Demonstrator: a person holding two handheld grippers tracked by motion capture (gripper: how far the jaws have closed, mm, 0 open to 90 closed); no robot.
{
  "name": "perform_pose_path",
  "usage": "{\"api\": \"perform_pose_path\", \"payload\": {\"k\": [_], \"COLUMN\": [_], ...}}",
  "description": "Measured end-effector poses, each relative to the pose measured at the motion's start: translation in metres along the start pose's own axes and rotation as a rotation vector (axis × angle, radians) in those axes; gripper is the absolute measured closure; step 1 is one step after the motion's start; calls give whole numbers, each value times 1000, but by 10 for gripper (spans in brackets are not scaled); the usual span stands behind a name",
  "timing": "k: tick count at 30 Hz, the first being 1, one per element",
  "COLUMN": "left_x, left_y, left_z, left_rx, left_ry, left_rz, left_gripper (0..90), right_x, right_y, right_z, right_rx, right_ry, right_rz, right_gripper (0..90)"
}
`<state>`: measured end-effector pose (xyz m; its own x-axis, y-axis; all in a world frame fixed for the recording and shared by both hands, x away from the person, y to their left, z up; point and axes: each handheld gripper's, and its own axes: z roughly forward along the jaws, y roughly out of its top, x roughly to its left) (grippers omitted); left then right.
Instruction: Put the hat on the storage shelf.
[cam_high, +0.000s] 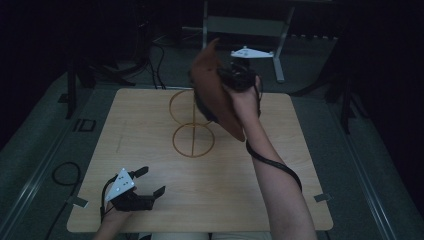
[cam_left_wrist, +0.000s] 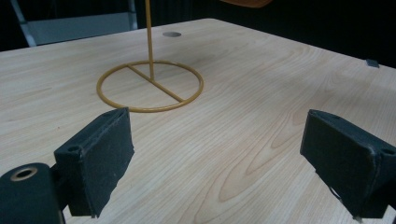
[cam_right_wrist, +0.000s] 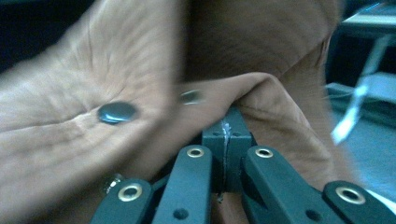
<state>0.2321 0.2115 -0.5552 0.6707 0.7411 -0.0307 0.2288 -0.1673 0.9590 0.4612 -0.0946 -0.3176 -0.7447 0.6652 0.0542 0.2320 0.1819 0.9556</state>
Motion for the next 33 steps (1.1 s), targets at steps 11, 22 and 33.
{"api": "perform_pose_path", "payload": {"k": [11, 22, 33], "left_x": [2, 3, 3], "left_y": [-3, -4, -4], "left_z": [-1, 1, 2], "left_rx": [-3, 1, 4], "left_ry": [-10, -20, -20], "left_rz": [-16, -25, -30], "left_gripper": [105, 105, 105], "right_x": [28, 26, 39], "right_y": [-15, -27, -42], "right_z": [40, 36, 50], "right_rx": [82, 95, 160], "right_ry": [104, 148, 255], "right_rz": [14, 31, 29], "right_gripper": [900, 900, 900]}}
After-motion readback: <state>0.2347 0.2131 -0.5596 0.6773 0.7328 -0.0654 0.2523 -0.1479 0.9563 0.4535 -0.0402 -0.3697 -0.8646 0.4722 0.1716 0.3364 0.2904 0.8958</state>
